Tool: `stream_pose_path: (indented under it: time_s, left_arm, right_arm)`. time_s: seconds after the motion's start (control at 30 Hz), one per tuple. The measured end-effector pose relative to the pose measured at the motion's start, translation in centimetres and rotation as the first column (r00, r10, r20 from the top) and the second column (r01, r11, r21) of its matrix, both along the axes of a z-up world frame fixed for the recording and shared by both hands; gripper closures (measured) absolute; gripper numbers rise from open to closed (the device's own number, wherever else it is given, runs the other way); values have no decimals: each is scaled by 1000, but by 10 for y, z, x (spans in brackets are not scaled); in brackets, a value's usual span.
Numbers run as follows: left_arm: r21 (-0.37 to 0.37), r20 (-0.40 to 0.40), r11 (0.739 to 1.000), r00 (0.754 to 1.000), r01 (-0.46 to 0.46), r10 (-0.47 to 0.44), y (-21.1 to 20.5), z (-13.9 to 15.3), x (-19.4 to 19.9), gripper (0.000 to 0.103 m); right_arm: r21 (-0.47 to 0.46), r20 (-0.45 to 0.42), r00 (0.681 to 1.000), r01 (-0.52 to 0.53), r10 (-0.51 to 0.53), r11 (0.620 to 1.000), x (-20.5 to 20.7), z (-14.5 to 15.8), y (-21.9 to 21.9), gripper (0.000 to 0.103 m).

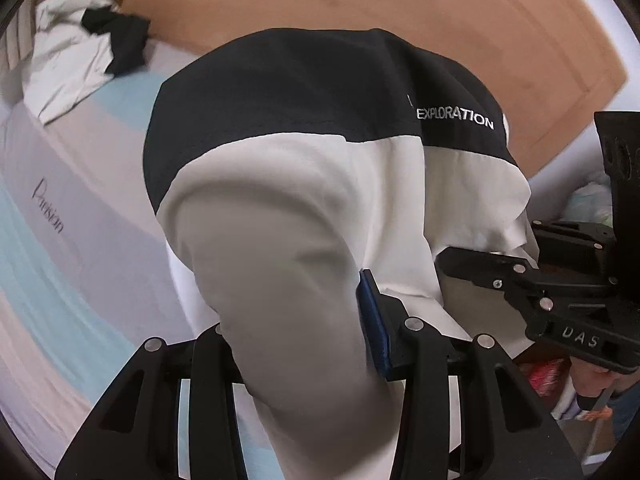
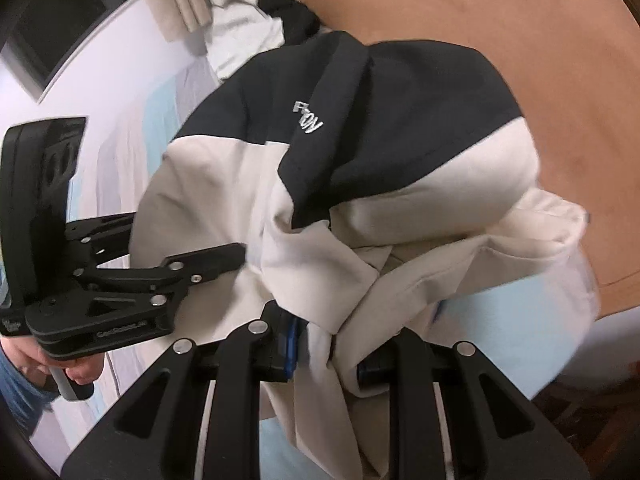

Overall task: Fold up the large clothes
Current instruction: 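Carry the jacket bundle toward the bed headboard with both grippers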

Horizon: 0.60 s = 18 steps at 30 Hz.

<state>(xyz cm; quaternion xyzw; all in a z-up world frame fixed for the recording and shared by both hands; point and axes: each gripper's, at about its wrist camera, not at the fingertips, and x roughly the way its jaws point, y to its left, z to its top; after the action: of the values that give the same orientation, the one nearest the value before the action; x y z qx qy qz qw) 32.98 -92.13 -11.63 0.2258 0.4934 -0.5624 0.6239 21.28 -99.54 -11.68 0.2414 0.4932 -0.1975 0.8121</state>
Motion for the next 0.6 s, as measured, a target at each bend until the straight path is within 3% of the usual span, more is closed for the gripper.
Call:
stream_pose_path:
  time_s: [0.07,0.2,0.33,0.6]
  left_arm:
    - [29,11,1000,1000,-8,8,2,-19,7,62]
    - [52,32,999,999,-10,9,1,-48,17,61]
    - [83,58,996,998,-38,33,3,-63,18,57]
    - [133,95,990,995,-49,36,1,-86,20,52]
  right_arm:
    - [6,-29,1000,3,-3,1000,-6,-26,-4,84]
    - [-22,-65,998,-2,0,1000,5,-48,-7,84]
    - [-37,-93,996,11,-14,999,17,-58,0,85]
    - [29,-97,993,67,-63,997,11,-88,-17,85]
